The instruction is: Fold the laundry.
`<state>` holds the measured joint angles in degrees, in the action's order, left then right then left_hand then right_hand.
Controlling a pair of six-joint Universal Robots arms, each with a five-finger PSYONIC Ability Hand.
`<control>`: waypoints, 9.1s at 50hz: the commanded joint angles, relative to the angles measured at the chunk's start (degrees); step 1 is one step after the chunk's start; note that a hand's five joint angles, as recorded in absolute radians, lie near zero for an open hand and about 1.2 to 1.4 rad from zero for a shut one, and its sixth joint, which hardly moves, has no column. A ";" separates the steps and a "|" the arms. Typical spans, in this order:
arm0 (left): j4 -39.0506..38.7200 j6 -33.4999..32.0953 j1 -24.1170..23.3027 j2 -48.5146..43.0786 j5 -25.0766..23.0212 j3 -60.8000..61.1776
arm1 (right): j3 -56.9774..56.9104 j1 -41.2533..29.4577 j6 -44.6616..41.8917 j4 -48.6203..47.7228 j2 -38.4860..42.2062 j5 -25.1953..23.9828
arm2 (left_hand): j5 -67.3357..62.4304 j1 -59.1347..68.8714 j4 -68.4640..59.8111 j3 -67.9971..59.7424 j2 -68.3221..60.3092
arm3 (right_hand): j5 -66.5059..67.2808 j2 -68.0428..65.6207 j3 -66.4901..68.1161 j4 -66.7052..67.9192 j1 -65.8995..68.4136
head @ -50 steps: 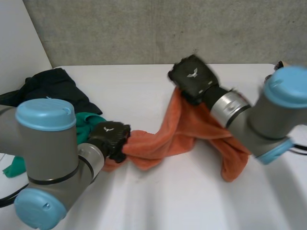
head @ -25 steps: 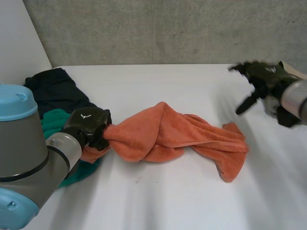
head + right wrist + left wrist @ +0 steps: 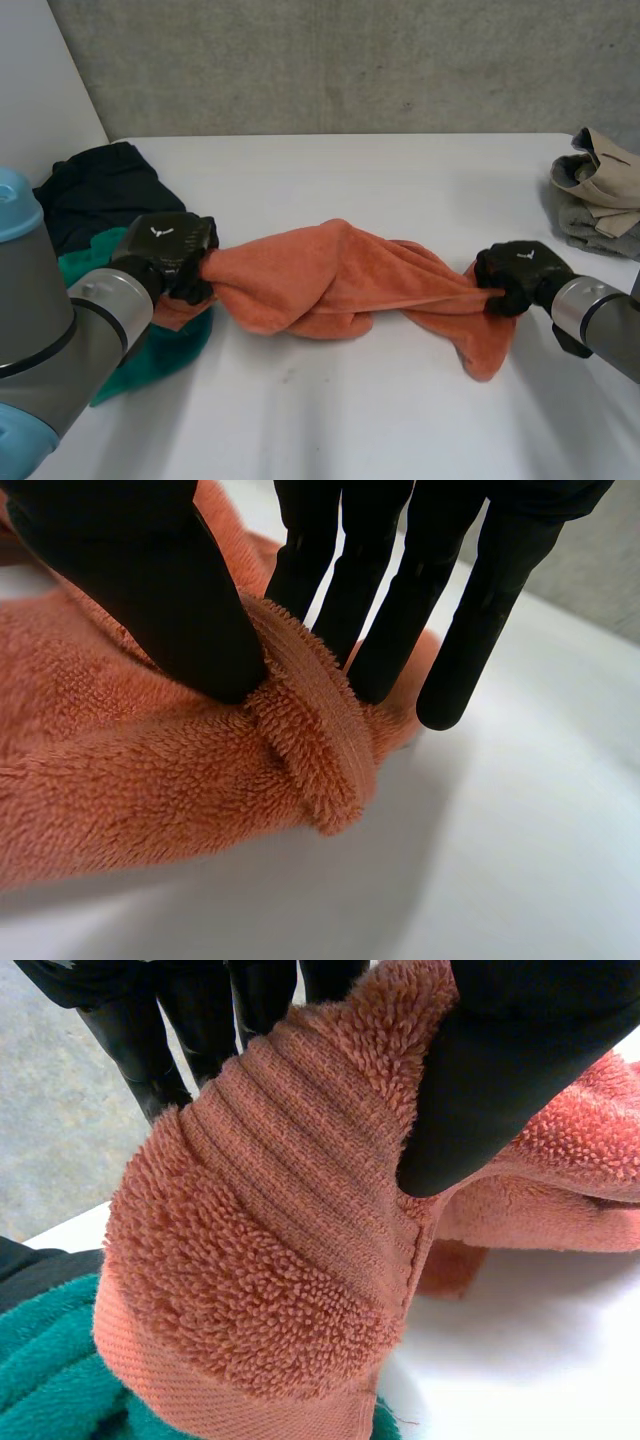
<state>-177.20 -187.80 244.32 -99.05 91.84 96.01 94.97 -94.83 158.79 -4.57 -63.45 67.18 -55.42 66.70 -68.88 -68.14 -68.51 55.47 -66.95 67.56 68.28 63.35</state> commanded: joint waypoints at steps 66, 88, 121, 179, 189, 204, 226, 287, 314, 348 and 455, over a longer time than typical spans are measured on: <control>-22.57 -0.72 5.65 -25.31 -11.59 -12.52 | -8.23 -1.94 -5.15 -10.30 -0.81 4.90 | -14.58 13.30 -11.12 -11.86 -11.49 | 14.53 -13.05 12.44 11.72 16.65; -10.53 -7.32 9.24 -4.05 -11.85 2.50 | -2.78 3.86 -6.22 -7.56 -0.19 8.40 | 55.42 -56.70 58.88 58.14 58.51 | 14.53 -13.05 12.44 11.72 16.65; -14.84 -13.64 22.34 -27.42 -21.09 -8.47 | 0.39 2.98 -6.30 -8.26 -0.36 8.24 | 18.80 -20.08 22.26 21.53 21.89 | 14.53 -13.05 12.44 11.72 16.65; -11.41 -8.02 9.00 -5.79 -23.55 7.95 | 1.80 1.14 -5.69 -8.26 -3.61 6.74 | 29.38 -30.66 32.84 32.10 32.46 | 14.53 -13.05 12.44 11.72 16.65; -8.77 -8.63 6.79 -15.90 -15.64 2.69 | 1.80 1.93 -5.69 -8.18 -3.79 6.74 | 27.62 -28.90 31.08 30.35 30.71 | 14.53 -13.05 12.44 11.72 16.65; -7.98 -12.85 7.75 -27.95 -13.26 -13.65 | 2.06 2.37 -5.78 -8.18 -3.61 6.48 | 44.28 -45.56 47.74 47.00 47.36 | 14.53 -13.05 12.44 11.72 16.65; 2.11 -10.59 7.58 -18.42 -13.79 -18.86 | -3.55 2.19 -11.73 1.63 -10.18 7.00 | -14.58 13.30 -11.12 -11.86 -11.49 | 14.53 -13.05 12.44 11.72 16.65; -12.47 10.80 17.07 -21.97 -15.99 -34.86 | -24.85 -7.39 -4.10 -22.86 -1.33 10.35 | -14.58 13.30 -11.12 -11.86 -11.49 | 14.53 -13.05 12.44 11.72 16.65; -9.47 -11.36 16.10 -14.78 -14.84 -4.79 | -4.19 -5.02 -9.65 -10.64 3.34 9.20 | 38.55 -39.84 42.02 41.28 41.64 | 14.53 -13.05 12.44 11.72 16.65; -10.09 -17.95 19.36 -20.57 -15.02 -1.00 | -0.05 -4.93 -10.43 -11.52 2.54 9.03 | 37.88 -39.17 41.35 40.61 40.97 | 14.53 -13.05 12.44 11.72 16.65; -19.50 -22.35 16.72 -47.36 -26.97 -37.90 | -0.75 -5.81 -13.86 -12.04 7.02 9.20 | 25.10 -26.39 28.56 27.83 28.19 | 14.53 -13.05 12.44 11.72 16.65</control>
<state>-199.21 -209.89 261.33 -142.27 65.20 63.78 94.50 -100.54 145.02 -16.62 -56.88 76.38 -23.84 33.58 -33.89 -33.62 -33.62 56.50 -67.51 68.27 68.75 63.35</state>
